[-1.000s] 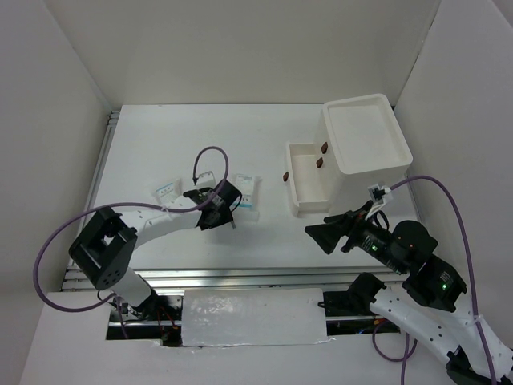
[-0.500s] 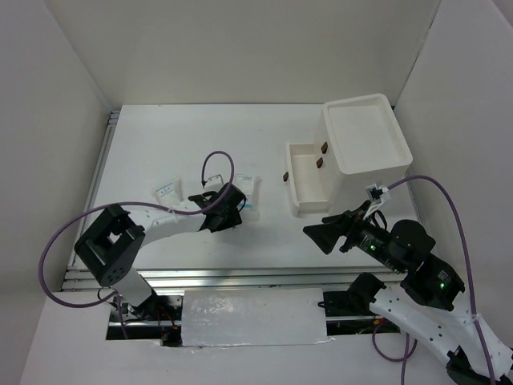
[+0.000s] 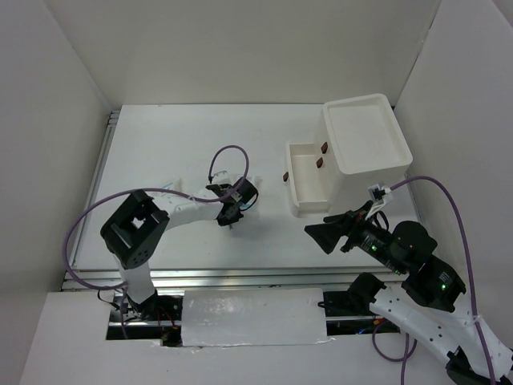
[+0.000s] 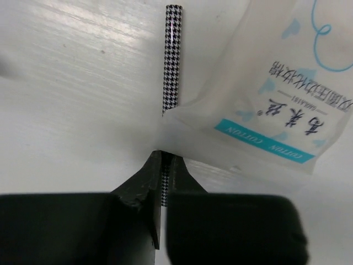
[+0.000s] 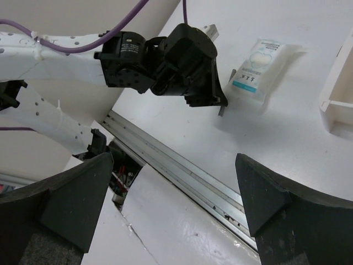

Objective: Organize the makeup

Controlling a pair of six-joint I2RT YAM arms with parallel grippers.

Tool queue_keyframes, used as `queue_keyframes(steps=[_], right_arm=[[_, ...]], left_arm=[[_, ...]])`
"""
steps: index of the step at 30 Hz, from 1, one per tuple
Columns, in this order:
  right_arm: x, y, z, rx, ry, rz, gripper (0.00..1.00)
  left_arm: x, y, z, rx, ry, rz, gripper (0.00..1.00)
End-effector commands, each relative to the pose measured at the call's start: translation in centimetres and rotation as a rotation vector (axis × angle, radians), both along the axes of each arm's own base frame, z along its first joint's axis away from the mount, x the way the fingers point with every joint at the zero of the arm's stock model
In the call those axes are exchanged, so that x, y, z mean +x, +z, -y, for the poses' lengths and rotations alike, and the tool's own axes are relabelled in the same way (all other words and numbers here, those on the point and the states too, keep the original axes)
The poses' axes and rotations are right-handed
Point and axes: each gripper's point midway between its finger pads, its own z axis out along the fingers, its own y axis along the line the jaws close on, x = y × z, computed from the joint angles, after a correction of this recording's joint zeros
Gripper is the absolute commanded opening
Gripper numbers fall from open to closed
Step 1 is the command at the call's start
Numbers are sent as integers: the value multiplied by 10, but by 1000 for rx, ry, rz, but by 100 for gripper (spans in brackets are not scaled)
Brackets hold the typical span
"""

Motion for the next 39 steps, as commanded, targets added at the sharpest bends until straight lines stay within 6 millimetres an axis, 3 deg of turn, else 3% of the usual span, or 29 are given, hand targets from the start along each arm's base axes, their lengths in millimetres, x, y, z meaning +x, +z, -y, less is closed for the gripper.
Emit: queue_keyframes(steps=[1,3,7,13,16,17,18,19,21,22,23,24,26,27,28,29,30,31,32,33,34,39], right_arm=[[0,11,1,24,-6,43,100],[0,11,1,21,-3,41,100],[0,13,0,23,0,43,100],[0,16,-2,27,8,46,100],[1,18,-2,29,6,48,100],[2,19,-2,31,5,48,100],[1,22,-3,37,8,53,100],[1,23,-4,42,10,53,100],[1,27,-4,53,14,57,100],[0,28,-4,56,13,58,100],[0,29,-3,58,10,61,100],[-1,31,-1,59,8,62,100],[-2,32,2,54,-1,62,100],[-3,33,4,55,-5,66,100],[-4,33,5,52,-8,66,100],[-5,34,7,51,-10,65,100],[-7,35,9,55,-11,70,100],[-8,37,12,58,-14,75,100],[-7,36,17,54,-40,75,100],[-8,37,19,50,-47,78,100],[-9,39,21,50,-50,82,100],[-12,43,33,49,-86,103,100]], left_arm=[[-20,-6,-33,133,61,-54,5],[-25,4,-47,153,111,-29,0],[-31,32,-69,167,211,40,0],[-24,87,-71,100,223,202,0],[-11,114,-37,8,20,272,0],[5,133,-10,-108,-29,355,0],[3,138,16,-203,-124,342,0],[15,160,42,-291,-208,418,0],[13,170,85,-433,-357,408,0],[18,187,104,-485,-409,436,0],[26,192,126,-538,-456,460,0],[32,214,144,-598,-501,502,0],[39,213,178,-670,-575,497,0],[46,230,192,-711,-592,528,0],[51,209,207,-717,-608,480,0],[56,211,219,-743,-629,491,0],[64,227,231,-773,-640,514,0],[72,198,243,-756,-639,455,0],[81,207,252,-761,-641,456,0],[87,201,255,-743,-618,432,0],[95,171,260,-704,-598,386,0],[109,152,258,-685,-516,358,0]])
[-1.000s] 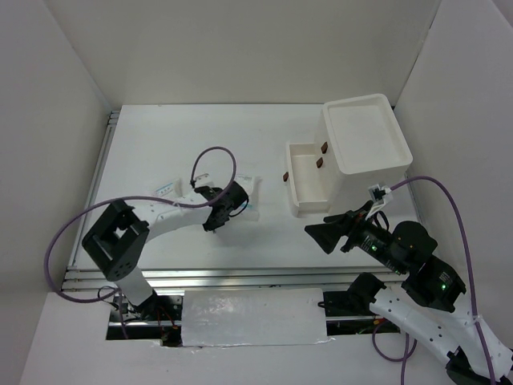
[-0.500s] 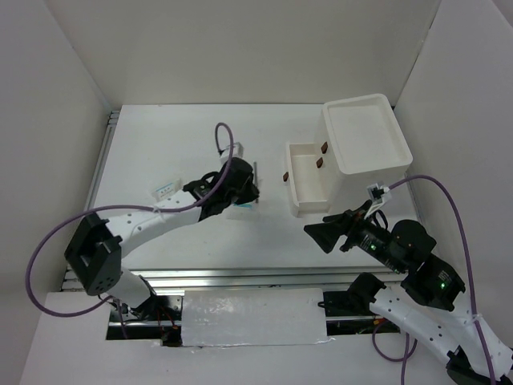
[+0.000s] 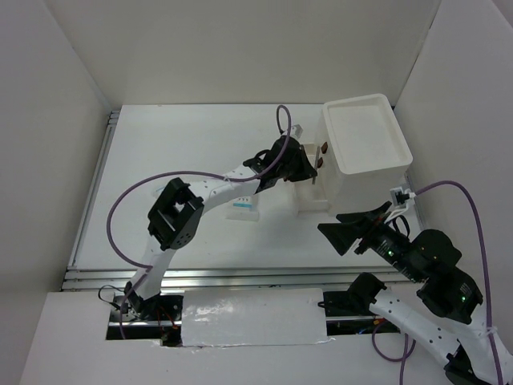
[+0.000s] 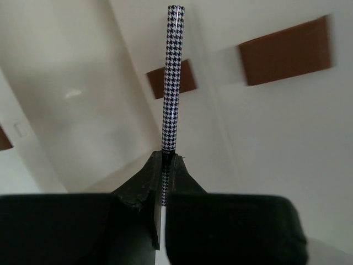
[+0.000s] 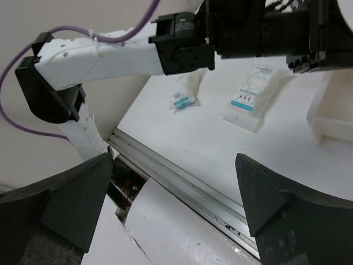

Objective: Organize the makeup

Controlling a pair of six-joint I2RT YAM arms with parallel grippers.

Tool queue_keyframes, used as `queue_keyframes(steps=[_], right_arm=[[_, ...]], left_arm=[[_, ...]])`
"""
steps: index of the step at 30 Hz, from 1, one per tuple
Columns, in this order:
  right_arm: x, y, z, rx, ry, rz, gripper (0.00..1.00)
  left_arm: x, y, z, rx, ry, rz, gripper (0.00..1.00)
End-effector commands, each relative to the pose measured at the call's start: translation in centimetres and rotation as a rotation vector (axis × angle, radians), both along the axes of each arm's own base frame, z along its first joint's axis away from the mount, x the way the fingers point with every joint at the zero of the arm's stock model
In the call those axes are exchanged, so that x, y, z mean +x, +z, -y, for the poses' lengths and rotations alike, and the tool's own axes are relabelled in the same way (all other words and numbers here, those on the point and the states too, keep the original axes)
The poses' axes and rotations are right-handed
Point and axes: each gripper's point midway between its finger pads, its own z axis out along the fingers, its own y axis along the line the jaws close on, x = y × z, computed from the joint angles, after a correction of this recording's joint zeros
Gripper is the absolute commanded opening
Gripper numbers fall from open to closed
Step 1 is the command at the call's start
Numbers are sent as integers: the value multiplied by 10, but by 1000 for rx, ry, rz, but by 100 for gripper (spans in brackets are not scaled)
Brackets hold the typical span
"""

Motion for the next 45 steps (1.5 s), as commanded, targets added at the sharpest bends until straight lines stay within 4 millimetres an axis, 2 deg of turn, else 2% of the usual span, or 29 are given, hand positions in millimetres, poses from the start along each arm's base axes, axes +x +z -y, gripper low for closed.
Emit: queue_keyframes(steps=[1,4,5,6,8,9,11,12,13,14,16,17,18,19,20,21,22,24,26,27,28,29,31,35,40,45], right_arm=[[-2,13,12,6,-35,38,100],[-1,11,11,2,-37,37,100],[0,11,9,2,-31,37,100],[0,10,8,2,-31,37,100],[0,9,5,4,-18,36,100],[1,8,4,2,-17,34,100],[1,8,4,1,-18,35,100],[1,6,4,-1,-18,30,100],[1,7,5,-1,-21,32,100],[1,6,5,-4,-21,30,100],[2,6,6,-3,-26,31,100],[1,6,6,-2,-24,32,100],[2,4,6,-3,-27,29,100],[2,4,5,-3,-26,31,100],[2,4,5,-3,-24,31,100],[2,3,4,-3,-23,29,100],[3,3,4,-2,-23,29,100],[3,1,2,-7,-18,27,100],[4,2,1,-5,-17,29,100],[5,1,1,-5,-17,29,100],[5,1,1,-8,-17,28,100],[5,0,1,-8,-20,28,100],[6,-1,1,-16,-22,26,100],[9,-5,2,-35,-32,27,100],[12,-9,1,-52,-36,21,100],[14,-11,0,-65,-38,19,100]], left_arm=[[5,8,-4,-25,30,-12,0],[6,4,-3,-35,33,-12,1],[10,8,-1,-36,34,-6,6],[10,6,-1,-30,35,-12,25],[9,-1,-1,-18,33,-21,51],[8,6,-3,-30,36,-16,71],[3,2,-9,-23,39,-25,81],[5,13,-16,-23,73,-7,85],[5,13,-20,-14,88,-4,86],[2,6,-30,18,111,-24,86],[8,8,-55,74,229,-22,79],[3,-8,-72,132,289,-72,74],[8,-4,-90,167,380,-49,46],[9,-10,-103,204,434,-57,26],[4,-21,-119,264,485,-98,11],[5,-29,-126,308,514,-105,8],[10,-34,-134,345,539,-102,6],[18,-49,-135,407,525,-120,2],[24,-53,-125,405,485,-133,1],[26,-66,-123,422,479,-147,1],[29,-66,-120,418,471,-137,1],[28,-75,-115,418,451,-152,1],[34,-75,-105,391,416,-131,1],[39,-67,-69,258,263,-56,5],[44,-55,-42,165,156,14,6],[49,-54,-25,82,105,11,8]])
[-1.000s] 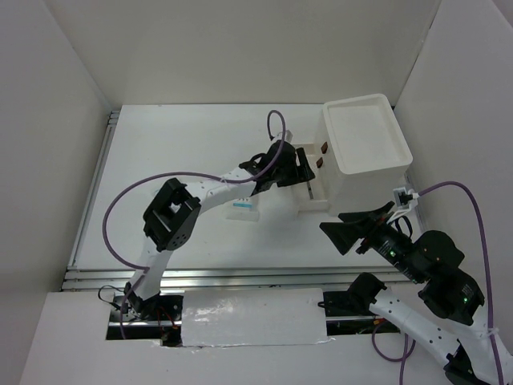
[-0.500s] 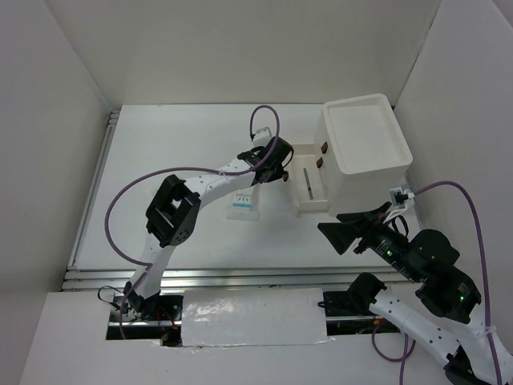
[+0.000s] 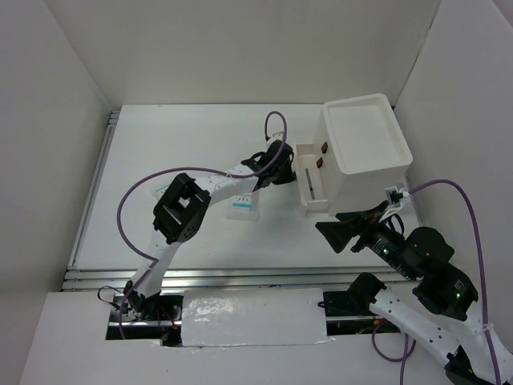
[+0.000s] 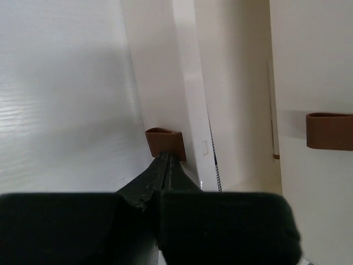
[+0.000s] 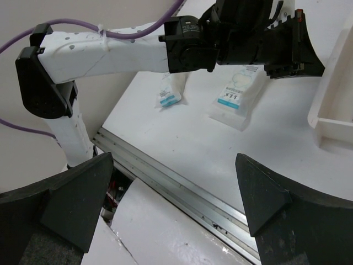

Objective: Organize the makeup

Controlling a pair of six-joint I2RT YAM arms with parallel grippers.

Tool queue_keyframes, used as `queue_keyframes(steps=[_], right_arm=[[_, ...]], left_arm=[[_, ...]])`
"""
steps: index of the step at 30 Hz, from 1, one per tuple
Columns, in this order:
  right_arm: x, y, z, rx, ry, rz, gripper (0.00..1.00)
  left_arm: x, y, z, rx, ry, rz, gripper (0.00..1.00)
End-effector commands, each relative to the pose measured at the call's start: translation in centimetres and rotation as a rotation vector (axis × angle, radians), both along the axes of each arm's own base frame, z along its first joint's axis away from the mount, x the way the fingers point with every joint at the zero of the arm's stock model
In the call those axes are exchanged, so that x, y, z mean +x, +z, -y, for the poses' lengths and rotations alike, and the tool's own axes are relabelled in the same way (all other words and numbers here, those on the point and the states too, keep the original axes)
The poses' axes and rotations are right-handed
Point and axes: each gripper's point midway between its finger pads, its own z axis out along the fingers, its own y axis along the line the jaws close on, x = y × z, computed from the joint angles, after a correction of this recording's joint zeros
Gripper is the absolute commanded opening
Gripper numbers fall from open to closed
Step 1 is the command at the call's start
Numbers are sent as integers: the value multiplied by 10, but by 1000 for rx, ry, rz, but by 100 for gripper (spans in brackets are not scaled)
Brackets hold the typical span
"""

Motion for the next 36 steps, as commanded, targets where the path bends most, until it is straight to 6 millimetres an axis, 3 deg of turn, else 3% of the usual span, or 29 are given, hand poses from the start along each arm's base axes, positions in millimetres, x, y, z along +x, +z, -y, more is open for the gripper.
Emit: queue_keyframes(steps=[1,8,18,25,31,36], right_arm=[[6,-1,-3,-24,-4,13,100],[8,-5,-6,-43,3,6,100],[12,-12,-11,-71,11,-7,100],[12,-15,-12,-76,18,-9,100],[12,-18,-14,-74,25,-14,100],[12,-19,-14,-78,22,-19,100]], left_arm=[[15,22,35,-153,-82,77,9],[29,17,49,-229,-88,92,13],[34,8,79,-358,-171,92,21],[36,5,74,-376,-160,87,28],[51,19,66,-402,-146,107,39],[63,28,75,-423,-174,116,44]])
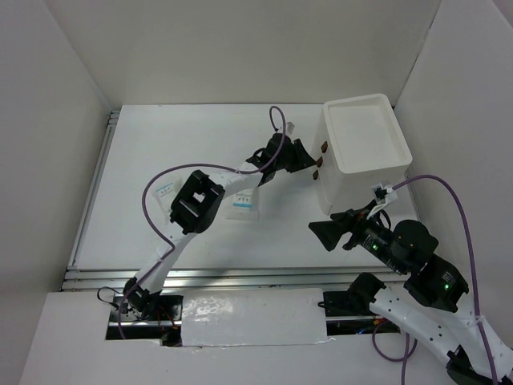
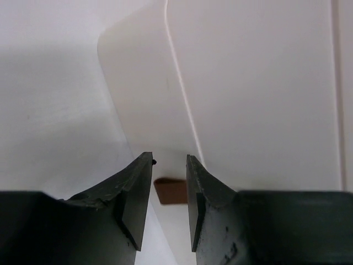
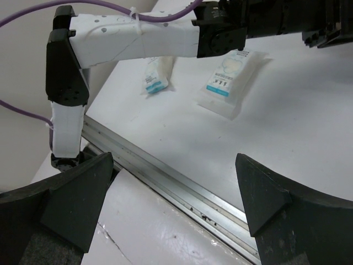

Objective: Organize the makeup

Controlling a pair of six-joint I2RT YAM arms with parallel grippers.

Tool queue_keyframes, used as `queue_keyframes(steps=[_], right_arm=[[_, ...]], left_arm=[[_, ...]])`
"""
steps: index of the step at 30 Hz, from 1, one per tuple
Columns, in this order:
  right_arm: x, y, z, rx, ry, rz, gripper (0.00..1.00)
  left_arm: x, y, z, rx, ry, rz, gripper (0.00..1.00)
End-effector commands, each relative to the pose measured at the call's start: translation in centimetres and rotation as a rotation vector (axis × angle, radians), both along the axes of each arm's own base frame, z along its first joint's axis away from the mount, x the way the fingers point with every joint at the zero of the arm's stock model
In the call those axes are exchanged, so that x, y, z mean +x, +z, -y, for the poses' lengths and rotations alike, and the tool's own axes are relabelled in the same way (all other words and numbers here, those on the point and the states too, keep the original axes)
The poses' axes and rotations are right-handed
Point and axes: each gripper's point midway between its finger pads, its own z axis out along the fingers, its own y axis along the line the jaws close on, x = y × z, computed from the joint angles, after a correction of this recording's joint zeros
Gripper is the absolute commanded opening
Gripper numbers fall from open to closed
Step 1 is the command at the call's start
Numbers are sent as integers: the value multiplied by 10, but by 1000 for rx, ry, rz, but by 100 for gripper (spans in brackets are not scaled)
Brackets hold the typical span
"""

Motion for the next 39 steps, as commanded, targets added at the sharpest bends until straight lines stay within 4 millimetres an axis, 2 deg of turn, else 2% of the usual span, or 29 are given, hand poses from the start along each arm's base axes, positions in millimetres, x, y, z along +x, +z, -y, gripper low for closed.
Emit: queue_keyframes(steps=[1,10,17,22,27,39], right_arm=[[2,3,-4,1,12,24,100],[3,2,-2,-3,5,25,100],[4,-1,-4,-8,5,22,100],[5,-5,-3,-19,0,16,100],[7,-6,-5,-20,3,16,100],[8,-8,-7,-29,8,10,100]], left_arm=[[14,12,10,-50,-20,31,44],[13,0,9,-51,-10,9,46],[24,-6,13,-61,-8,4,48],[34,-5,12,-57,4,17,51],[39,7,13,-83,0,45,54],[38,21,21,-153,-43,88,56]])
